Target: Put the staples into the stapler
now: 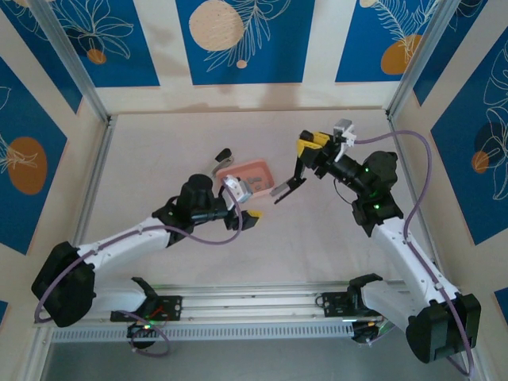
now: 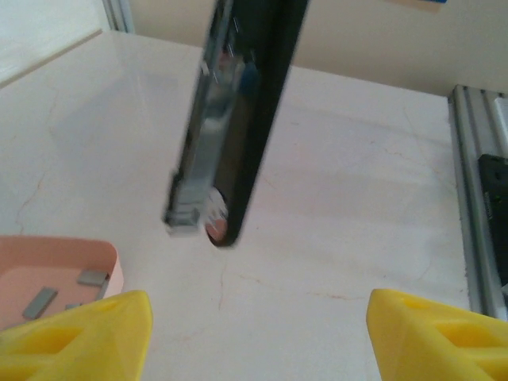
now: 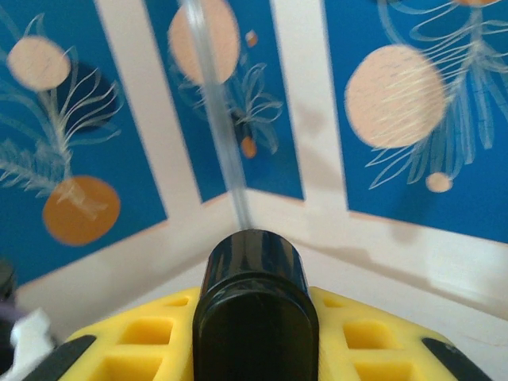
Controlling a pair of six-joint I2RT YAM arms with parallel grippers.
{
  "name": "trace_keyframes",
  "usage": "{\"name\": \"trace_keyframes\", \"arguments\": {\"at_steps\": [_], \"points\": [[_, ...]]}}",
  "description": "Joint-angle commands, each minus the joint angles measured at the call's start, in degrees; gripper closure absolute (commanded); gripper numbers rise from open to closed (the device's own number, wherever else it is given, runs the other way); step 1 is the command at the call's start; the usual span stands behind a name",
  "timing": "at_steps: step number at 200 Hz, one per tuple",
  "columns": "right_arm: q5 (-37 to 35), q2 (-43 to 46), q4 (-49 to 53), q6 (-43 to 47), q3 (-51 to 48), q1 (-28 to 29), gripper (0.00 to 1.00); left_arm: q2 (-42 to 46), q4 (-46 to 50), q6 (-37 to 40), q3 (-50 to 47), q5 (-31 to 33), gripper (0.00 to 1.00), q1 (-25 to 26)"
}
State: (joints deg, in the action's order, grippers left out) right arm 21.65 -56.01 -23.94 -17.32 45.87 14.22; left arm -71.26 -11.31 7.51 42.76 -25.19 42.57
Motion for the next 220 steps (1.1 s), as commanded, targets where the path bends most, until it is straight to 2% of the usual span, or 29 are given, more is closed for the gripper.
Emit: {"name": "trace_keyframes", "arguments": {"at_steps": [1, 32, 73, 105, 136, 220], "points": [[12.48, 0.6, 3.24, 6.6, 4.3, -0.36, 1.0, 1.22, 8.53, 3.01, 5.7, -4.02, 0.3, 0.2], [22.16, -0.08, 3.67, 7.02, 4.7, -0.39, 1.0, 0.82, 9.67, 4.55, 9.94, -6.14, 0.32, 0.29], [28.26, -0.94, -1.15, 4.92, 3.64, 0.76, 1.0, -1.38, 9.74, 5.51, 13.25, -9.53, 0.36, 0.57], [28.96, -2.14, -4.39, 3.27, 3.13, 1.82, 1.0, -3.78, 7.91, 5.07, 14.27, -12.38, 0.36, 2.02], [29.8, -3.61, -7.63, 1.76, 3.13, 2.89, 1.0, -6.14, 5.87, 4.4, 14.81, -12.57, 0.36, 3.52], [30.83, -4.81, -8.27, 1.84, 4.14, 4.07, 1.0, -11.21, -3.52, 0.4, 14.95, -13.91, 0.44, 4.19]]}}
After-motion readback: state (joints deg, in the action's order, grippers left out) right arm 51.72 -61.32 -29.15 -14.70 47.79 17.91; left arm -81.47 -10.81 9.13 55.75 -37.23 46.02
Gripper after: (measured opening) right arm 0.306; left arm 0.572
